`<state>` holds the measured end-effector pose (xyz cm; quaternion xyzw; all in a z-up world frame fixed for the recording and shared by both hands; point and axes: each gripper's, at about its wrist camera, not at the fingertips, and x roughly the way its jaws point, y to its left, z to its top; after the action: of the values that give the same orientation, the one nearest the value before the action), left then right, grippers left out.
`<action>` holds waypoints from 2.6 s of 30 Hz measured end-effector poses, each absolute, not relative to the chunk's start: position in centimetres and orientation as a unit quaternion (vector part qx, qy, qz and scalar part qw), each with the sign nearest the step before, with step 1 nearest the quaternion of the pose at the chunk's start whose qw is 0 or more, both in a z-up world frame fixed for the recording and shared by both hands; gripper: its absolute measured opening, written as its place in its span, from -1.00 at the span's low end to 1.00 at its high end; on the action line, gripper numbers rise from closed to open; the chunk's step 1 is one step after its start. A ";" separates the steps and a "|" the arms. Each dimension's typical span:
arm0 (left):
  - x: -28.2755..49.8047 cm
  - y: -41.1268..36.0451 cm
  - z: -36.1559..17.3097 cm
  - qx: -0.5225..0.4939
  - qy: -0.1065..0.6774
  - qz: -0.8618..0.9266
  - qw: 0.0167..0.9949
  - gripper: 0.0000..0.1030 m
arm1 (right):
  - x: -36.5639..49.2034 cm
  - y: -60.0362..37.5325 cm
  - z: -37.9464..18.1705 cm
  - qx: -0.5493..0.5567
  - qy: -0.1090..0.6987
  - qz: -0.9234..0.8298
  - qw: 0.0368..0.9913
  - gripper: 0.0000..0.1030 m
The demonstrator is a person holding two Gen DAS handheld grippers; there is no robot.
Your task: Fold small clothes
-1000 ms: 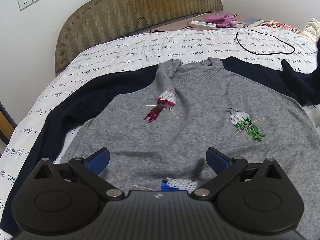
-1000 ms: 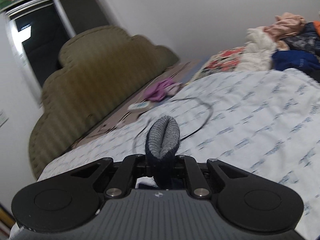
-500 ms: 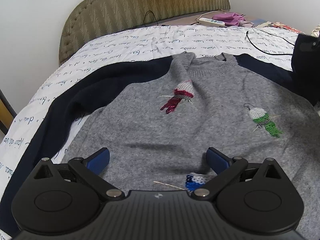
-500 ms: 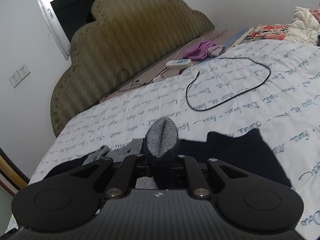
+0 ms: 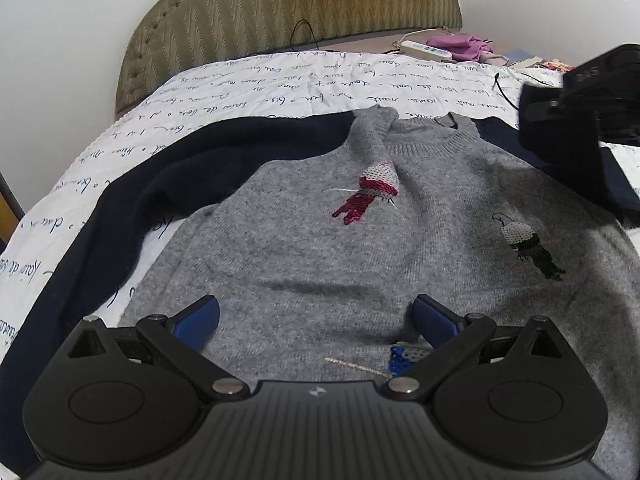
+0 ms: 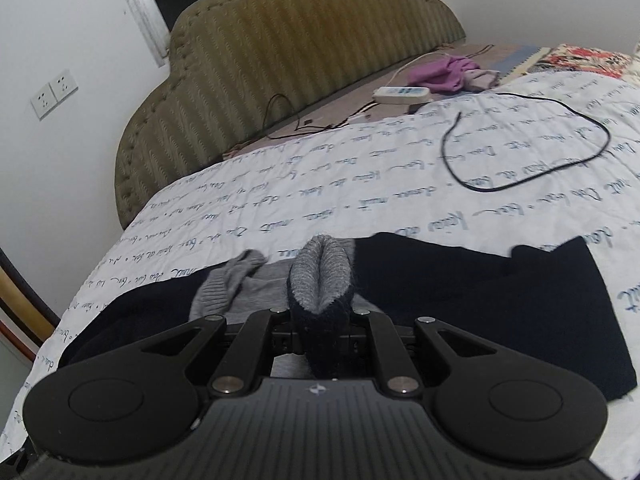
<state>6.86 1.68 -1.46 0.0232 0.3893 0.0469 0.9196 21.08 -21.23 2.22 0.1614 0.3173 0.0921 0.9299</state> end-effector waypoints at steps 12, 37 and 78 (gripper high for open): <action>4.6 3.1 0.0 0.024 0.359 0.053 0.931 1.00 | 23.7 -12.8 1.8 0.121 0.321 0.129 0.931 -0.72; 2.6 7.2 0.7 -0.017 0.365 0.097 0.926 1.00 | 26.7 -5.0 -1.2 0.171 0.379 0.244 0.876 -0.01; -8.2 15.6 1.3 0.076 0.352 0.326 0.874 1.00 | 10.2 3.9 2.6 -0.125 0.269 0.453 0.841 0.28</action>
<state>-8.25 15.61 1.32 0.0759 0.3523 0.3259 0.8740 10.19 3.92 2.57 -0.1246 0.2688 0.4531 0.8408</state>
